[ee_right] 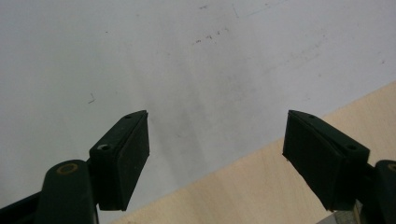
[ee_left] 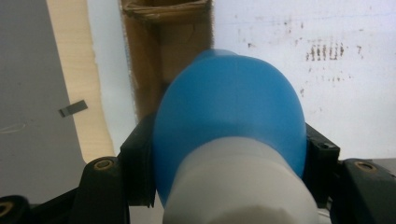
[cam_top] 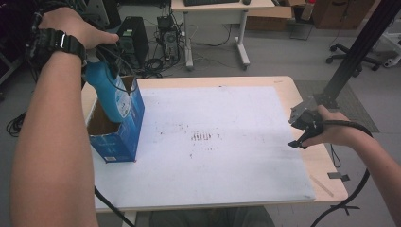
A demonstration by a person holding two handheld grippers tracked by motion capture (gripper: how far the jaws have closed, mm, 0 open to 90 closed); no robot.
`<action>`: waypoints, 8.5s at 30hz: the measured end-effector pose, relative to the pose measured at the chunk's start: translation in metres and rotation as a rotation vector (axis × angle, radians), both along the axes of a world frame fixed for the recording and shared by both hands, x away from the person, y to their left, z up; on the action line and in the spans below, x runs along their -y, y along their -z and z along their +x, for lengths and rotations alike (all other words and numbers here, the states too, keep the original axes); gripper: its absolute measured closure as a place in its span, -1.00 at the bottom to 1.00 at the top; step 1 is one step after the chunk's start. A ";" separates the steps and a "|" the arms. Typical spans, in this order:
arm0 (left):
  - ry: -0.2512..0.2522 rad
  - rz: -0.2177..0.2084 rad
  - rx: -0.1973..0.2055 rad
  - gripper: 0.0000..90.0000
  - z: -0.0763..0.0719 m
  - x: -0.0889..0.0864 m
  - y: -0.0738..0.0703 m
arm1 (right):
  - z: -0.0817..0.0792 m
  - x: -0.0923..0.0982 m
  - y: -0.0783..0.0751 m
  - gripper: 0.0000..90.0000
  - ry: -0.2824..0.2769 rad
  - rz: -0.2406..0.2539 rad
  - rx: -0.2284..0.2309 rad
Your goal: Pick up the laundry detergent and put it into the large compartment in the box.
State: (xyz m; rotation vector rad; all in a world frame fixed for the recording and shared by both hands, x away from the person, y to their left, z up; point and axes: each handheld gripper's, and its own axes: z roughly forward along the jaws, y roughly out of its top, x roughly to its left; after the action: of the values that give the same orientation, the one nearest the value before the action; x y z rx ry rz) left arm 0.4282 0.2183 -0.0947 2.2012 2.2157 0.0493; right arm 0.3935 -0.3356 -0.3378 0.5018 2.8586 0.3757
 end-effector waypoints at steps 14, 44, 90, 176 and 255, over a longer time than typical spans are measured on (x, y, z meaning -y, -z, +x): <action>-0.028 0.028 0.004 -0.17 0.001 -0.016 0.002 | 0.000 0.000 -0.001 -0.49 0.003 -0.007 -0.001; -0.044 0.041 -0.012 -0.16 0.005 -0.029 0.016 | -0.001 0.000 0.000 -0.49 0.004 -0.017 -0.004; -0.030 0.033 -0.070 -0.17 0.018 -0.034 0.086 | -0.002 -0.001 0.006 -0.49 0.001 -0.024 -0.015; 0.008 0.023 -0.125 -0.17 0.026 -0.042 0.182 | -0.006 -0.004 0.011 -0.49 -0.005 -0.036 -0.028; 0.002 0.048 -0.068 -0.46 0.019 -0.037 0.156 | -0.010 -0.004 0.012 -0.49 -0.007 -0.033 -0.026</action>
State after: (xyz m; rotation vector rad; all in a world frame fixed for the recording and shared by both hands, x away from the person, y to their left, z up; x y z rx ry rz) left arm 0.4468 0.2551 -0.2510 2.2629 2.2702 0.0292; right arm 0.3831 -0.3317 -0.3494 0.4939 2.8871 0.3248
